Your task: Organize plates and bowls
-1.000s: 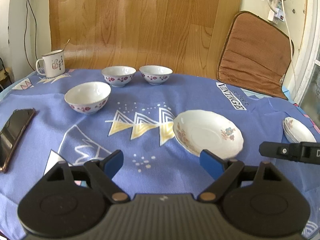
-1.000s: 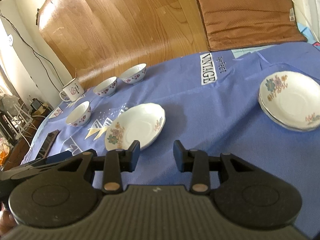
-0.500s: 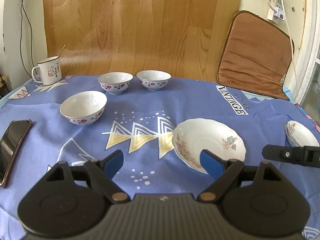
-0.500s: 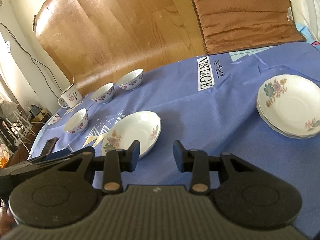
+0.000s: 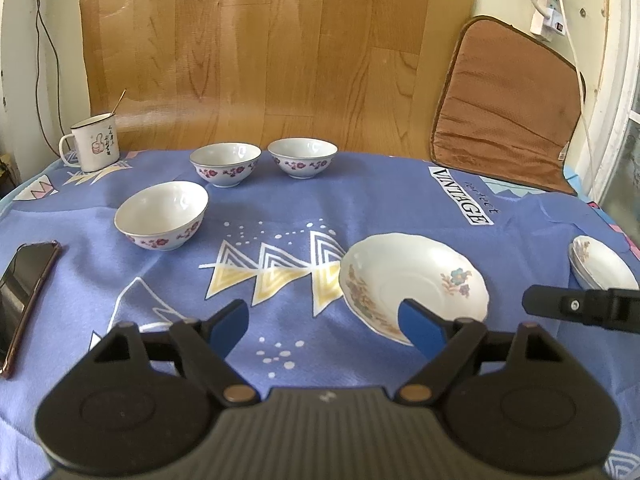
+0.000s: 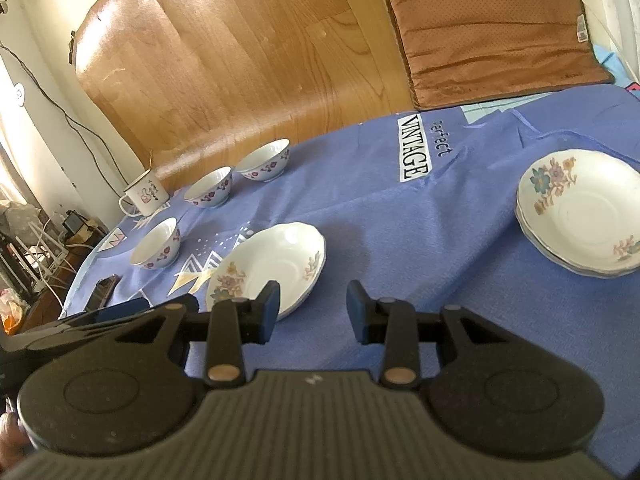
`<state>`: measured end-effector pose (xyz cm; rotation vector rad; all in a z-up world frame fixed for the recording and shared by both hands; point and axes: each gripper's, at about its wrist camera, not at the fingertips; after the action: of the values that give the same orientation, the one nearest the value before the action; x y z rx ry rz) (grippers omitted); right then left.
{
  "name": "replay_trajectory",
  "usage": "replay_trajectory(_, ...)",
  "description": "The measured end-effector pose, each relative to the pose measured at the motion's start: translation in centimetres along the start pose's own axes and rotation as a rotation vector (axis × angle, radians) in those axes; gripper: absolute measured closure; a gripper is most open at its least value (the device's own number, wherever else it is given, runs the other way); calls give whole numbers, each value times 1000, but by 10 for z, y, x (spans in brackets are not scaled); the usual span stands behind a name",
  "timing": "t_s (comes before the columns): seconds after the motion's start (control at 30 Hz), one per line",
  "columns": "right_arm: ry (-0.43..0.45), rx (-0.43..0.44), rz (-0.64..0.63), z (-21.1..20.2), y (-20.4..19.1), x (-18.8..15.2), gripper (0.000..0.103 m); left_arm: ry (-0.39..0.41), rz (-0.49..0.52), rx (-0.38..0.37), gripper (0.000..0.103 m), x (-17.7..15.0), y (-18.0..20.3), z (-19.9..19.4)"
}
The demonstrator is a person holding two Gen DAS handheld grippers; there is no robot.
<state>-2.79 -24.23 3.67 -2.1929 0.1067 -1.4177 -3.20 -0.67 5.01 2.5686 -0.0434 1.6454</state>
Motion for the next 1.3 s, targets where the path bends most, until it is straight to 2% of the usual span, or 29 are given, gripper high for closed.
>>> replay_trajectory(0.83, 13, 11, -10, -2, -4, 2, 64, -2, -10, -14, 22, 0, -5, -1)
replay_trajectory(1.0, 7, 7, -6, 1, -4, 2, 64, -18, -45, -33, 32, 6, -14, 3)
replay_trajectory(1.17, 18, 8, -13, 2, -4, 7, 64, -30, -74, -76, 36, 17, -17, 10)
replay_trajectory(1.3, 31, 3, -22, 9, -3, 11, 65, -51, -62, -82, 47, 25, -14, 29)
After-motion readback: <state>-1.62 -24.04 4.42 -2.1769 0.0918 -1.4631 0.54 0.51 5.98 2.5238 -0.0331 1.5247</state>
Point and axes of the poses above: each gripper's, at about its wrist camera, not at the fingertips, and z roughly the way its jaws point, y to its right, x to its top, and after that the axes turned 14 degrees about y, right-handed
